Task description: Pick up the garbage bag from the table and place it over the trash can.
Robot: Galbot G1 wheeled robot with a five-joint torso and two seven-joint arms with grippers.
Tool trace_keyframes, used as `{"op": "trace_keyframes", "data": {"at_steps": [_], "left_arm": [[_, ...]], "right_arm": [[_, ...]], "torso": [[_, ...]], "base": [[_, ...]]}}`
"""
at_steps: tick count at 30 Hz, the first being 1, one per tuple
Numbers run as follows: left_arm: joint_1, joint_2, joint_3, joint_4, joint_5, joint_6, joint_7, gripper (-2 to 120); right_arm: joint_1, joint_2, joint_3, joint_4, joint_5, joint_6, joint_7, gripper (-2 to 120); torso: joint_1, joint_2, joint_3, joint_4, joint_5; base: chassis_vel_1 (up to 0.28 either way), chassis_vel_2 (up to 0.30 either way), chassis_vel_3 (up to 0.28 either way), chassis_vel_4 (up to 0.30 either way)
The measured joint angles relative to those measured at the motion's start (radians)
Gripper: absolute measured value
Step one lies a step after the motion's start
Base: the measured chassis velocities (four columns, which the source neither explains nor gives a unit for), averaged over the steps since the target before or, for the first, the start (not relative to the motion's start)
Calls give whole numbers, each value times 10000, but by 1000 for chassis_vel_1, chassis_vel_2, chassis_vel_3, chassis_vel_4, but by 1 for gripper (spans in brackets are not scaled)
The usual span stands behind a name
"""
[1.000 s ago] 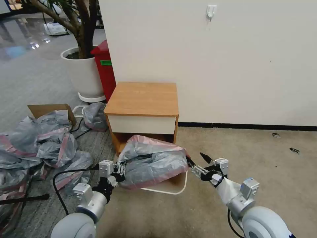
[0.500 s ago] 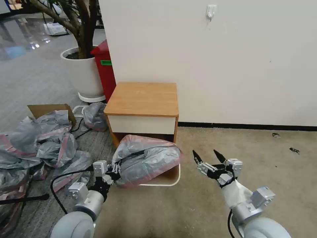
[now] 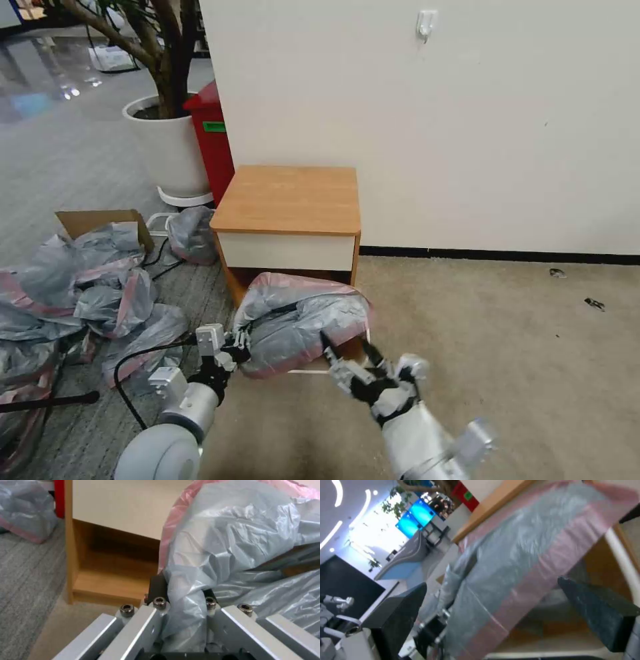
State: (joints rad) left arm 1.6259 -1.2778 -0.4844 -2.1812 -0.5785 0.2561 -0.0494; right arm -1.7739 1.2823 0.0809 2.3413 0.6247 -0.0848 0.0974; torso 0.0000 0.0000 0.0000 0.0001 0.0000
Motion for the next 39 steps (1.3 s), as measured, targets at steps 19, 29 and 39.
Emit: {"op": "trace_keyframes", "data": {"at_steps": [19,29,39], "left_arm": [[203,2,262,-352,548,-58,92,4],[303,-63,377,-272,813,-111,116,4],[371,-118,443,-387,892,-143,120,4]], "right_arm": [[373,116,-66,-500,-10,-156,227,100],[497,270,-244,-395,6,-115,23,99],[695,532,-317,-696,-49,-4,-74,75]], "torso": [[0,0,0,0,0],[0,0,0,-1,0],[0,0,0,-1,0]], "base": [[0,0,0,0],[0,0,0,0],[0,0,0,0]]}}
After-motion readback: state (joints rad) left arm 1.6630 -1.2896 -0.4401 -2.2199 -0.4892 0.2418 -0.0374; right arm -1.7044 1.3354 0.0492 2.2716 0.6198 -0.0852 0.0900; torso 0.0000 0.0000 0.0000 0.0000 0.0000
